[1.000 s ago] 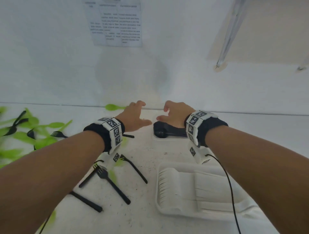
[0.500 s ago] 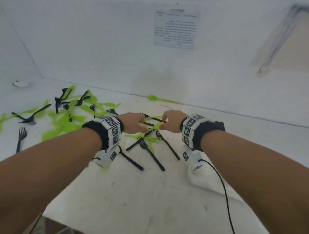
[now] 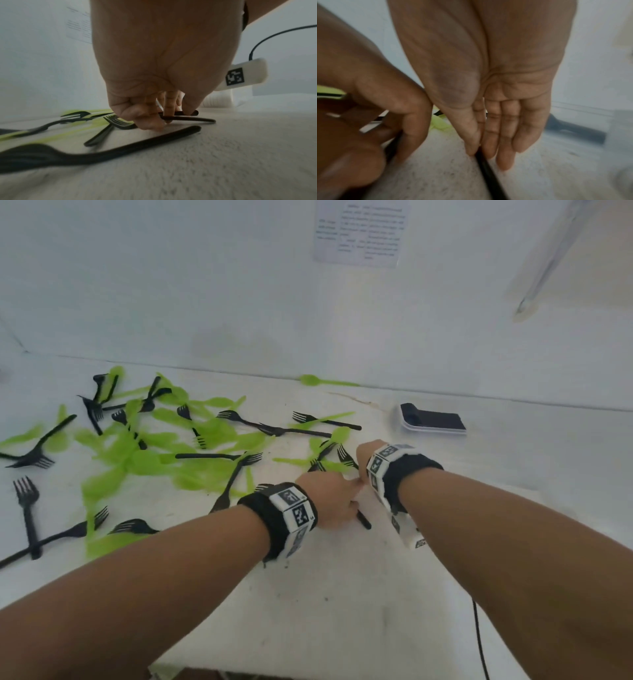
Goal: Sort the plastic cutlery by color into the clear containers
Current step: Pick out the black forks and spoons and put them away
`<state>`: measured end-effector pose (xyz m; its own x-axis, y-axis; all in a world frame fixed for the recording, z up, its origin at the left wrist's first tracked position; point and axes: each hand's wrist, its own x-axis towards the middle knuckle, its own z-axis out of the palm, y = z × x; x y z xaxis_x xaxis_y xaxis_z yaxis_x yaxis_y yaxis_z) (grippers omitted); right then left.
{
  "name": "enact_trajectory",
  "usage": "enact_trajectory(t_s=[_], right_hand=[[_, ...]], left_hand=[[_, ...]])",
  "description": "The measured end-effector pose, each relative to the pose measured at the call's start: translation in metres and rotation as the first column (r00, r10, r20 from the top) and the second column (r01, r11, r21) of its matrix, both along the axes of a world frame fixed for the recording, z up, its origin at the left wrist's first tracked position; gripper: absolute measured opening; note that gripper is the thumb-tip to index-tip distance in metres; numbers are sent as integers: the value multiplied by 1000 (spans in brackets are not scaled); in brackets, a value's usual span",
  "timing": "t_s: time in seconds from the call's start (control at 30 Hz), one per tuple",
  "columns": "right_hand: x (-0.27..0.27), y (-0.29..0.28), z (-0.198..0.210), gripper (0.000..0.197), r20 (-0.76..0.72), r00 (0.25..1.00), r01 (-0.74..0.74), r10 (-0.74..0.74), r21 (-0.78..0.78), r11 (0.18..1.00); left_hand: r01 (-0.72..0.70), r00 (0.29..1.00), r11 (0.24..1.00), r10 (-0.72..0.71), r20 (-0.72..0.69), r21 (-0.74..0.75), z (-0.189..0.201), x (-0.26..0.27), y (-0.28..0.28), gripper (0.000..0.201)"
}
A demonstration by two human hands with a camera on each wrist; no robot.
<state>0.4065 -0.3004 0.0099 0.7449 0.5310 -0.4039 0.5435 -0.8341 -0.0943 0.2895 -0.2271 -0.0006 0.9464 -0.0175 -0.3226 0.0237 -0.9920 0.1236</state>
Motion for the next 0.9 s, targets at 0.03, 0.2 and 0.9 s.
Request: enact_trajectory(t_s=[0.03,0.2,0.9], right_hand=[[-4,0,0,29,4,1000,27,-27,0,1000],[-14,-1,-10,39,34,972,224,-231,144,964],[-101,74,-35,54,-28,997,-68,75,212,975]], left_hand=[[-3,1000,1000,3,-2,-10,-1,-3,4,27],[-87,996,992,90,21,-96,-6,-14,32,12],[-522,789,771,599,138,-364,1,-139,180,22]])
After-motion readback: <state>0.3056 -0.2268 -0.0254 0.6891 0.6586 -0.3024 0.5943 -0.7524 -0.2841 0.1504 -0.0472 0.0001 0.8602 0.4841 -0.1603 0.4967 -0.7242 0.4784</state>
